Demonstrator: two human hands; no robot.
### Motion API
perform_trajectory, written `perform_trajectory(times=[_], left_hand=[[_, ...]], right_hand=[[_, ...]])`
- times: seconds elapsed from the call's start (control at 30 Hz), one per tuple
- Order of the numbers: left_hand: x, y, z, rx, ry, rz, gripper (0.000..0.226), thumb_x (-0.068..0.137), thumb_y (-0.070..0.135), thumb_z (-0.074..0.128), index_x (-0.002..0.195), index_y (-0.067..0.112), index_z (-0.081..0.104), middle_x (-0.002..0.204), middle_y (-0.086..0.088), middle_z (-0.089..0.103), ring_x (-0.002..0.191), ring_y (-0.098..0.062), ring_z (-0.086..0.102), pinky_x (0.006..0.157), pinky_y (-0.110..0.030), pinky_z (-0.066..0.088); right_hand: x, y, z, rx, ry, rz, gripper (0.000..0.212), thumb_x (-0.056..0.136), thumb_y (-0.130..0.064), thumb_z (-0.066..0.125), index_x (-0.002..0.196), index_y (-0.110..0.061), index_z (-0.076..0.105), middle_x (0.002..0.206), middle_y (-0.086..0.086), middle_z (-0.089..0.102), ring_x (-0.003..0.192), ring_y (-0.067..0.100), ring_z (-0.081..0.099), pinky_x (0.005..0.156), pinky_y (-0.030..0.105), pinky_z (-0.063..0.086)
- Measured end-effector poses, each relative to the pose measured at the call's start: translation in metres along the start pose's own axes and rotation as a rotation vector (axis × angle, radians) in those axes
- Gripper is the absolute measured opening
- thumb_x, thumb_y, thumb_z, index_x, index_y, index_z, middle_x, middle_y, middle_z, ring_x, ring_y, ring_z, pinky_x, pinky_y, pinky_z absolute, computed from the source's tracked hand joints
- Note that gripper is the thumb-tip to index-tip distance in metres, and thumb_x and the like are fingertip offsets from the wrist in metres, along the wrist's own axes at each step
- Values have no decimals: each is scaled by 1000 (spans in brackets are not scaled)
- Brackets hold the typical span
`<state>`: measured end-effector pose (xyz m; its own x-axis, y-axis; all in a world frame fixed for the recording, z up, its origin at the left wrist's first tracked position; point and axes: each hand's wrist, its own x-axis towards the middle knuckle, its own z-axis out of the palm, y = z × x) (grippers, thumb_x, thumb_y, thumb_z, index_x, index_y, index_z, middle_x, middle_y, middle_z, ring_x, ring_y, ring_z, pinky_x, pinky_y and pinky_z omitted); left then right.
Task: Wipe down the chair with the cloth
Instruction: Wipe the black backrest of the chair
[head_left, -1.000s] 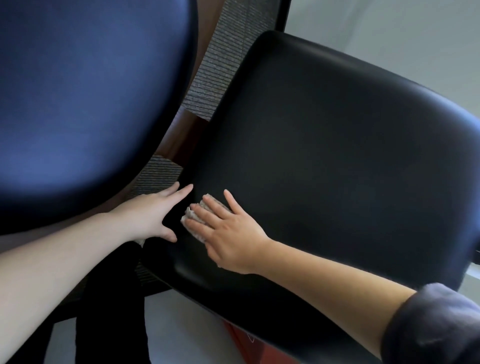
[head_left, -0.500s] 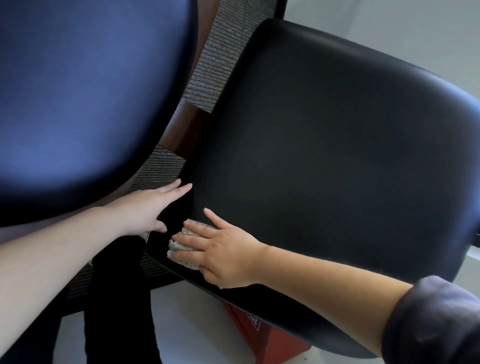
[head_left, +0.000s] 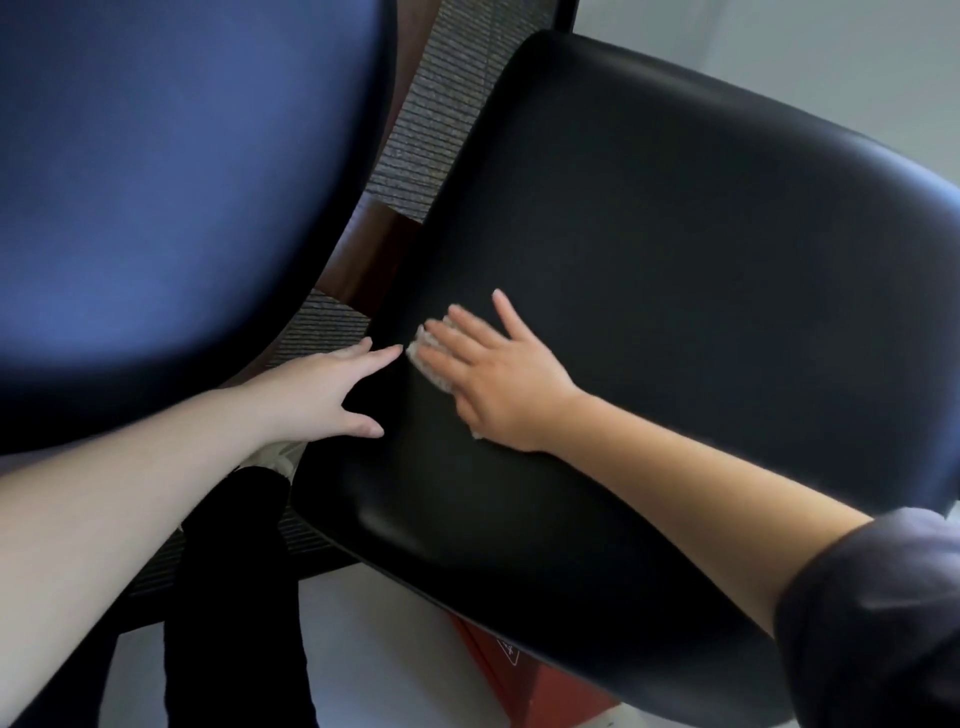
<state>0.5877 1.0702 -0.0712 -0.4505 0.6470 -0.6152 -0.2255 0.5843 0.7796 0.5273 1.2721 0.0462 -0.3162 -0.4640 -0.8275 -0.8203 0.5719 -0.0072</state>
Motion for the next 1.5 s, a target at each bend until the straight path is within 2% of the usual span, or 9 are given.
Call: perform_trajectory(times=[0.07,0.27,0.6,0.77,0.97,1.1,1.27,1.37,1.5], left_hand=[[6,8,-5,16,-11,-2,100,80,48,74,151,47,4,164,-2,1,148,-25,19,119,-30,19],[26,27,-18,30,6,9,108,76,50,76,150,50,-3,163,1,-11,148,-25,20,116,-32,27],[51,50,-45,94,47,51,109,78,50,74,151,46,-7,163,-3,-14,146,-27,24,112,-35,35],[64,61,-55,103,72,74,109,78,53,73,150,47,-9,163,-4,-16,149,-27,13,115,-36,32],[73,67,-62,122,66,79,108,80,53,71,150,47,-12,162,-3,-18,151,-27,3,119,-41,26],[74,54,-75,351,109,52,102,85,54,64,153,38,-11,163,-6,-14,151,-28,-2,121,-50,12],[74,27,-100,743,148,-193,94,91,51,57,155,27,-8,162,-12,-16,147,-39,-19,109,-71,-1],[70,9,-111,880,143,-348,88,94,46,54,155,25,-5,160,-10,-24,144,-41,-26,104,-78,0],[68,-16,-112,1021,143,-364,93,94,46,53,154,27,-15,152,-6,-42,140,-39,-35,101,-80,-1]], right_hand=[[7,21,-6,-52,16,82,63,99,-38,30,157,-21,12,164,4,11,152,27,4,117,59,-9],[26,82,-22,-164,115,315,64,99,-39,29,157,-21,12,164,5,11,152,28,1,116,62,-9],[36,124,-40,-191,262,605,61,99,-35,28,157,-17,17,164,7,9,152,29,1,116,61,-8],[41,139,-44,-196,321,685,61,100,-33,31,157,-16,15,164,8,8,151,32,3,115,61,-8],[56,152,-53,-181,329,707,61,98,-31,31,156,-15,19,163,10,16,150,34,11,116,61,-6],[72,165,-61,-174,314,722,61,97,-29,32,154,-12,22,157,13,28,144,37,24,117,61,-1],[101,179,-71,-173,300,752,56,94,-27,33,147,-8,32,131,13,50,116,38,49,118,60,6],[114,184,-77,-159,277,749,53,95,-29,32,143,-6,36,128,15,53,113,38,52,118,60,6],[129,186,-79,-183,236,731,55,95,-30,29,142,-3,35,128,16,53,115,38,52,118,61,6]])
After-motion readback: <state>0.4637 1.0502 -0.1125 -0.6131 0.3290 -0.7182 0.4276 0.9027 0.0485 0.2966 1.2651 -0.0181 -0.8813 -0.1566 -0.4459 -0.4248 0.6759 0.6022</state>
